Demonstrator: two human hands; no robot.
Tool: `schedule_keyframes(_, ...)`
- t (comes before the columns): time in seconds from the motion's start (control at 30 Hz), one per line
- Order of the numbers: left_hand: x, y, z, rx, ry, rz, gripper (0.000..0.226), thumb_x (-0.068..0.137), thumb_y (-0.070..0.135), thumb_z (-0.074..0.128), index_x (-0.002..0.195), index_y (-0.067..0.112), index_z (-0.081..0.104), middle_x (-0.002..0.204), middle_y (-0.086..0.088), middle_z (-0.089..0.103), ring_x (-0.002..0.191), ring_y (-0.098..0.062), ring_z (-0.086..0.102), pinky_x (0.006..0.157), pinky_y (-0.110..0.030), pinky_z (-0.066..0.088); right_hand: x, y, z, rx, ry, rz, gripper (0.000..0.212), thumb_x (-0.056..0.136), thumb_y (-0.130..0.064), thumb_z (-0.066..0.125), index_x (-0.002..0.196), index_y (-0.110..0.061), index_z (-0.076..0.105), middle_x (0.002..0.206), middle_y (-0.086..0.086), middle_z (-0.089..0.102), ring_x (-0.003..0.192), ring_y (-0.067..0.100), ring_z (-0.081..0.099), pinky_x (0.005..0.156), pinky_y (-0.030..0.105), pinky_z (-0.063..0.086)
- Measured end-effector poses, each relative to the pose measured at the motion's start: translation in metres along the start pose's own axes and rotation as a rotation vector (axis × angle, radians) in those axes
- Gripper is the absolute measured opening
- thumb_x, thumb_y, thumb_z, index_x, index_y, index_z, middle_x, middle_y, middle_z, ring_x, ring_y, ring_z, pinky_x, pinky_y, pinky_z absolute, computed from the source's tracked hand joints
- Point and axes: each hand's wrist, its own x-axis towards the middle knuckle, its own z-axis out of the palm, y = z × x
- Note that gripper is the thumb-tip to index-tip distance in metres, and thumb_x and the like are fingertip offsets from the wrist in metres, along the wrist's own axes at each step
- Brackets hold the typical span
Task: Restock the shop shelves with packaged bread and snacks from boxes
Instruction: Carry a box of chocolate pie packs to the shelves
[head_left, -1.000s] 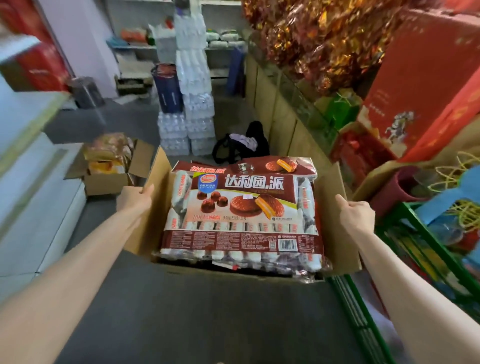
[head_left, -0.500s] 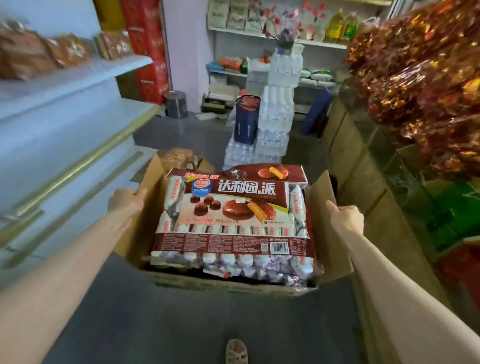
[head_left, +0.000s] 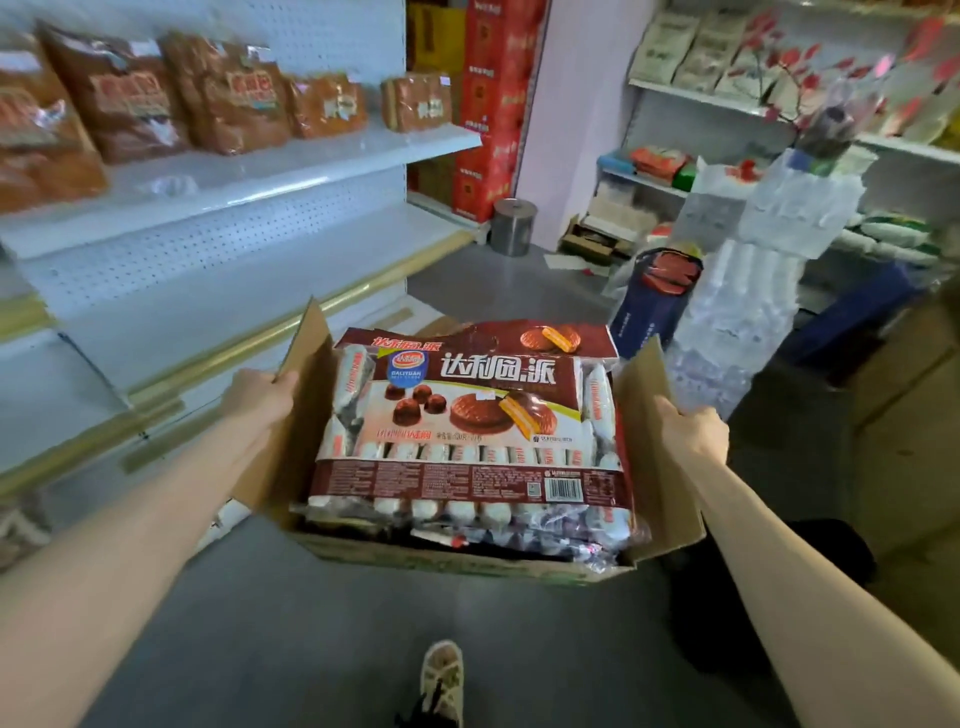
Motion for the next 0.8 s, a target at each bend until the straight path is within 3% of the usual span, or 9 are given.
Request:
schedule_keyframes(0.1,0.037,0.008,0.018,-0.059,0.036,-0.051,0.038,0.097,0.031,0.054,0.074,0.0,0.058,0.08,-0.018,0.059,0.07,-0.028,0.054,0.059,-0.034,0.037,0.044,-0.029,0.038,0.032,-0.027,0.004,0.046,0.097,-0.038,0.054,0.124,-0.001,0.057,0.121,0.019,0.062,0.101,0.035,0.061,0.089,0.041,0.049)
schedule_keyframes(0.17,0.066,0.012,0.03,-0.092,0.045,-0.096,0.035,0.097,0.033,0.055,0.084,0.001,0.063,0.089,-0.019,0.065,0.079,-0.031,0.061,0.069,-0.039,0.046,0.077,-0.053,0.065,0.024,-0.056,-0.01,0.044,0.098,-0.038,0.053,0.125,-0.003,0.058,0.12,0.017,0.062,0.092,0.03,0.059,0.084,0.037,0.048)
schedule_keyframes(0.23,0.083,0.016,0.041,-0.079,0.074,-0.135,0.035,0.098,0.033,0.052,0.085,0.002,0.062,0.088,-0.017,0.063,0.081,-0.032,0.06,0.065,-0.036,0.042,0.106,-0.074,0.087,0.0,-0.105,-0.05,0.045,0.098,-0.039,0.052,0.124,-0.003,0.06,0.119,0.017,0.063,0.095,0.031,0.061,0.081,0.034,0.047)
schedule_keyframes(0.33,0.105,0.029,0.052,-0.041,0.135,-0.18,0.036,0.1,0.03,0.049,0.079,0.002,0.057,0.086,-0.018,0.057,0.078,-0.029,0.052,0.063,-0.031,0.033,0.148,-0.103,0.12,-0.04,-0.154,-0.074,0.048,0.098,-0.041,0.051,0.126,-0.003,0.059,0.12,0.016,0.063,0.104,0.034,0.062,0.088,0.037,0.051)
schedule_keyframes(0.47,0.131,0.04,0.065,0.016,0.191,-0.244,0.037,0.1,0.032,0.048,0.096,0.0,0.067,0.099,-0.021,0.065,0.093,-0.037,0.061,0.072,-0.041,0.043,0.196,-0.14,0.162,-0.111,-0.258,-0.103,0.04,0.101,-0.035,0.048,0.116,0.0,0.061,0.108,0.013,0.061,0.086,0.025,0.053,0.076,0.031,0.043)
schedule_keyframes(0.53,0.142,0.044,0.074,0.018,0.233,-0.293,0.041,0.1,0.031,0.049,0.1,-0.006,0.068,0.104,-0.026,0.066,0.098,-0.041,0.062,0.074,-0.041,0.044,0.218,-0.154,0.187,-0.136,-0.319,-0.107,0.037,0.1,-0.037,0.048,0.105,-0.003,0.063,0.106,0.01,0.063,0.088,0.025,0.057,0.083,0.03,0.047)
schedule_keyframes(0.67,0.16,0.047,0.103,-0.023,0.335,-0.403,0.043,0.1,0.031,0.049,0.115,-0.006,0.064,0.114,-0.025,0.064,0.097,-0.038,0.059,0.072,-0.037,0.037,0.267,-0.166,0.244,-0.199,-0.406,-0.174,0.043,0.094,-0.046,0.052,0.089,-0.006,0.067,0.106,0.018,0.068,0.096,0.037,0.064,0.093,0.049,0.052)
schedule_keyframes(0.8,0.17,0.034,0.134,-0.061,0.422,-0.524,0.044,0.098,0.032,0.052,0.111,-0.009,0.064,0.105,-0.027,0.063,0.104,-0.042,0.059,0.079,-0.043,0.042,0.311,-0.192,0.301,-0.277,-0.524,-0.258,0.051,0.095,-0.045,0.053,0.11,0.001,0.067,0.113,0.02,0.066,0.104,0.04,0.062,0.096,0.048,0.05)
